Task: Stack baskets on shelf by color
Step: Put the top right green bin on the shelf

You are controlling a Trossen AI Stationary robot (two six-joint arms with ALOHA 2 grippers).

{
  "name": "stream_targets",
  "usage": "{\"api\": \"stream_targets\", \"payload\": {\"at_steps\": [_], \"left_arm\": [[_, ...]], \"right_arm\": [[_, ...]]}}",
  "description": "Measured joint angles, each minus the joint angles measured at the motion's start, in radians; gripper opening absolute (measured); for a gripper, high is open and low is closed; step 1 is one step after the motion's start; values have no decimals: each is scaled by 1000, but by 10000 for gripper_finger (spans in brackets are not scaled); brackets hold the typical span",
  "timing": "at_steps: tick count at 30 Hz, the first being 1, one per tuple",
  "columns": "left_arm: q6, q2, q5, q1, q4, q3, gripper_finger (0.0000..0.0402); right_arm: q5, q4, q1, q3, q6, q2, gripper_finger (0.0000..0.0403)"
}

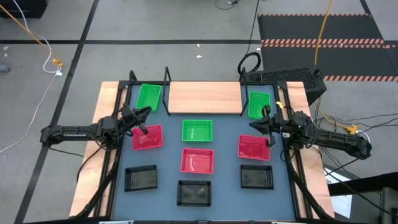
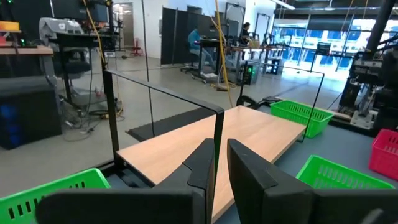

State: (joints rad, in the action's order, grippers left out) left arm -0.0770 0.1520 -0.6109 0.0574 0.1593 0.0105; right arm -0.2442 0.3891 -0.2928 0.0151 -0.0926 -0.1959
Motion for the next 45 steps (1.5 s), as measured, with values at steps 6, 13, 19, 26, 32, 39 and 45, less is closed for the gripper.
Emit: {"api": "stream_targets", "payload": {"at_steps": [6,13,19,26,32,39,45], "left_arm": [[10,0,-1,0,78,0,47],[195,0,-4,0,182,0,47],[209,0,-11,0,203,0,47],[211,0,-11,0,204,0,47],[206,0,4,0,176,0,47],[271,0,-24,0,119,0,47],[387,0,-169,0,119,0,47]], "right_arm": [[253,25,0,0,-56,-2,7],[270,20,0,0,-71,-35,62],[270,17,0,0,-55,-85,113],[271,74,0,22,-52,-166,129],[330,109,65,113,-57,-340,130],[381,75,132,320,152,-445,130],[549,-239,84,503,307,-525,130]]}}
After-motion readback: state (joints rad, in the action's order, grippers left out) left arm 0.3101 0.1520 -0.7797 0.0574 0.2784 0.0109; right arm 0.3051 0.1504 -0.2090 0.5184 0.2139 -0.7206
